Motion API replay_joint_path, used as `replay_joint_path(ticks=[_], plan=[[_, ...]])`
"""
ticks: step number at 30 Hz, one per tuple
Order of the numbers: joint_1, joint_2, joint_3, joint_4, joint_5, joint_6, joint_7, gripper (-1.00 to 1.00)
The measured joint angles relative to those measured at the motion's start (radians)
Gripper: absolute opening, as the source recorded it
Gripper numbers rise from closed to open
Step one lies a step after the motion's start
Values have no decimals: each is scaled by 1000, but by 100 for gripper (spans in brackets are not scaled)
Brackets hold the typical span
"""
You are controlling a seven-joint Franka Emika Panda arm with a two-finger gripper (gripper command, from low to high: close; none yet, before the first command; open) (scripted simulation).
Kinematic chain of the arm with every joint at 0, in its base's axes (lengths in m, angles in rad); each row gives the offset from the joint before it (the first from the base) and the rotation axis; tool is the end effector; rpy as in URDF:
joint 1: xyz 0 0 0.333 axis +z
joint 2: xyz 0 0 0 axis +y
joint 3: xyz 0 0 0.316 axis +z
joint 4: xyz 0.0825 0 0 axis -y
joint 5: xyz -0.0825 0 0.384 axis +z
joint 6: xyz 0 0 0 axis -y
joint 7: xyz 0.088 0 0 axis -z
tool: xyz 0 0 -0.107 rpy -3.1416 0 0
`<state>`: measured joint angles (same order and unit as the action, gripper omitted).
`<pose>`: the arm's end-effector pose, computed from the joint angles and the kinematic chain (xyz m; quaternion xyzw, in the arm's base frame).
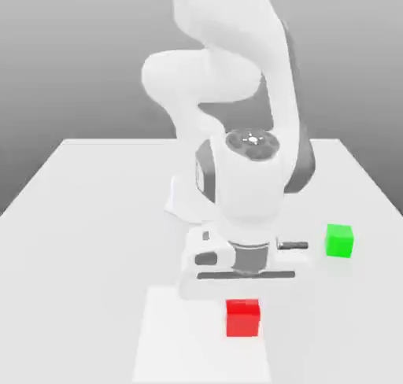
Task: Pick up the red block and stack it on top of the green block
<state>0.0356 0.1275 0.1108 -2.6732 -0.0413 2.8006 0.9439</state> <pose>0.4112 0.0642 0.1950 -0.9288 0.3707 -0.0003 0.0003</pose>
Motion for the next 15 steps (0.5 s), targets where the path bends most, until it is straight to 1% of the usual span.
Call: replay_joint_path(ticks=[2,5,8,15], plan=[[34,-57,31,-17,28,-39,-45,-100],[142,-121,96,-51,79,-66,-154,-100],[263,-179,131,-87,128,-85,-268,-100],[493,-306,238,-175,220,-121,-523,-100]])
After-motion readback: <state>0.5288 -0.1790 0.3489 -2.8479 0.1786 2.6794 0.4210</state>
